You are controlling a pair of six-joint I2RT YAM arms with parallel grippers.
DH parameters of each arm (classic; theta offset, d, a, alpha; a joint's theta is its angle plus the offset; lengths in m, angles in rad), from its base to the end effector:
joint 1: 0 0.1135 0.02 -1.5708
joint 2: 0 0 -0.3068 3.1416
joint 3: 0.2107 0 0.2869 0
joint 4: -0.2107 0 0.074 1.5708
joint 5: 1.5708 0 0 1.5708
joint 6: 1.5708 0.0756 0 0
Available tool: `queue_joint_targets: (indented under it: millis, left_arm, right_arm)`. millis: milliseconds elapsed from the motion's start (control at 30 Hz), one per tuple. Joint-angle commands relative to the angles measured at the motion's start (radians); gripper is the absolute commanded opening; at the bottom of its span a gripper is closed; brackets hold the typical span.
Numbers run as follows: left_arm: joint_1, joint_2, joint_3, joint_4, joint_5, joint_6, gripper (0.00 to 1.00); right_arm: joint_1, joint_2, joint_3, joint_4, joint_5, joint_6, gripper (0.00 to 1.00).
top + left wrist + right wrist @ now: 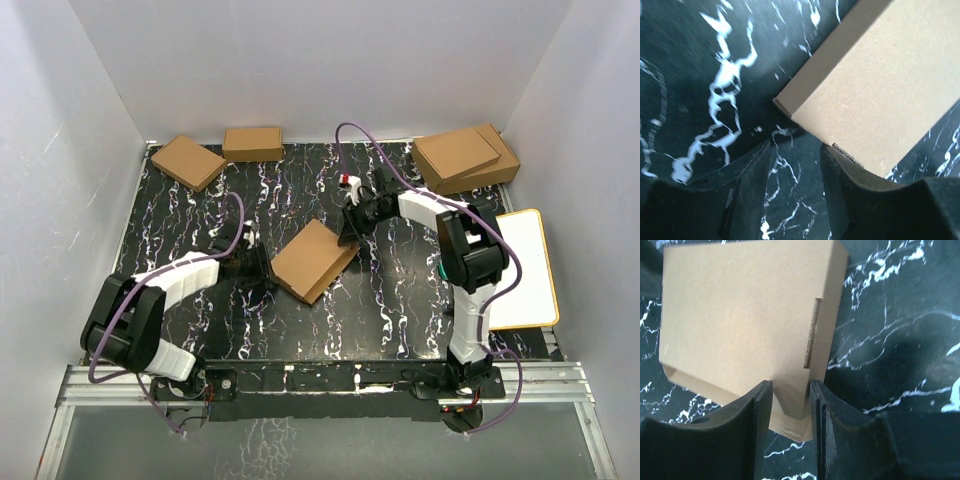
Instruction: Fold the paper box
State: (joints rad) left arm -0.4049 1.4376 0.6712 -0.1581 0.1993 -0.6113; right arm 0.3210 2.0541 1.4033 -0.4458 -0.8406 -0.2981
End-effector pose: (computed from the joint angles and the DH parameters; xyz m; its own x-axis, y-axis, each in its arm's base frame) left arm 0.2810 -0.1367 0.1480 -0.8854 -0.2326 -0.4025 -0.0152 0.8798 -0.4751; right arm 0.4367 0.2046 0.1522 -0.6504 -0.4227 -0.6312 -0.7577 0.4200 0.4995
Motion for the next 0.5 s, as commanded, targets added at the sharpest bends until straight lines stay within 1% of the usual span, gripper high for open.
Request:
queue_joint_targets:
  millis: [0, 267, 467]
  left_arm:
    - [0.028, 0.063, 0.08, 0.093, -0.07, 0.037, 0.45]
    - [0.05, 0.177, 0.191, 0.102, -0.038, 0.081, 0.49]
    - [0.061, 0.244, 0.265, 0.087, -0.022, 0.125, 0.5]
  right_arm:
    - [0.035, -0.101, -0.111, -0.073, -0.104, -0.013, 0.41]
    - [0.036, -0.178, -0.235, -0.104, -0.164, -0.085, 0.42]
    - [0.058, -0.214, -0.269, -0.162, -0.237, -0.179, 0.42]
